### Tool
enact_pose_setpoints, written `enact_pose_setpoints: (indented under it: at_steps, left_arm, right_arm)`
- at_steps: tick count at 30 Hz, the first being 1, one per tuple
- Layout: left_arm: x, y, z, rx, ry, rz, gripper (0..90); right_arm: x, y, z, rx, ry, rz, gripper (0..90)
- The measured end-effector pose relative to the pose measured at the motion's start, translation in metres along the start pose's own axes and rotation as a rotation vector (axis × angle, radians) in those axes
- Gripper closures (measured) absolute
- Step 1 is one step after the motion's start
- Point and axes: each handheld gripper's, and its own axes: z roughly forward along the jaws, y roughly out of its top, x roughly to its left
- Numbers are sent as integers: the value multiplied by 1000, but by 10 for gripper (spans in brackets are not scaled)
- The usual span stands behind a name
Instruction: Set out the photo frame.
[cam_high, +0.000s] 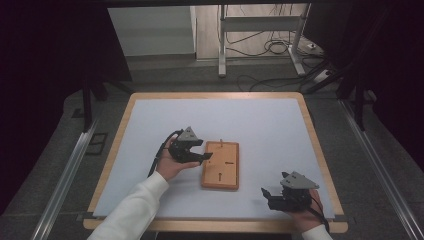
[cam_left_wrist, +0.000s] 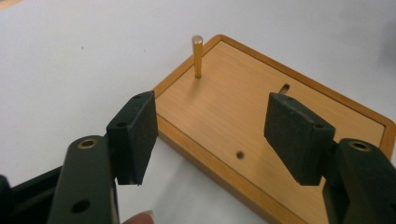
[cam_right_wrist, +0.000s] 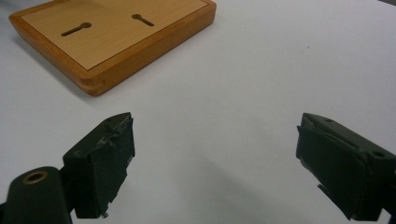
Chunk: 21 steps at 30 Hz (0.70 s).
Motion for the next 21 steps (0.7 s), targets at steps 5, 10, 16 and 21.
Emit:
enact_pose_setpoints:
  at_steps: [5, 10, 16, 21]
  left_arm:
    - [3, 7, 12, 11, -2, 17, 354]
    - [3, 13, 24, 18, -2, 23, 366]
    - [5, 20, 40, 21, -21, 29, 400]
    - [7, 23, 50, 16, -26, 30, 441]
  right_arm:
    - [1, 0, 1, 3, 4, -1, 116]
    - [1, 0, 1, 11, -1, 0, 117]
    - [0, 0, 1, 13, 2, 1, 118]
    - [-1, 0, 1, 14, 0, 0, 119]
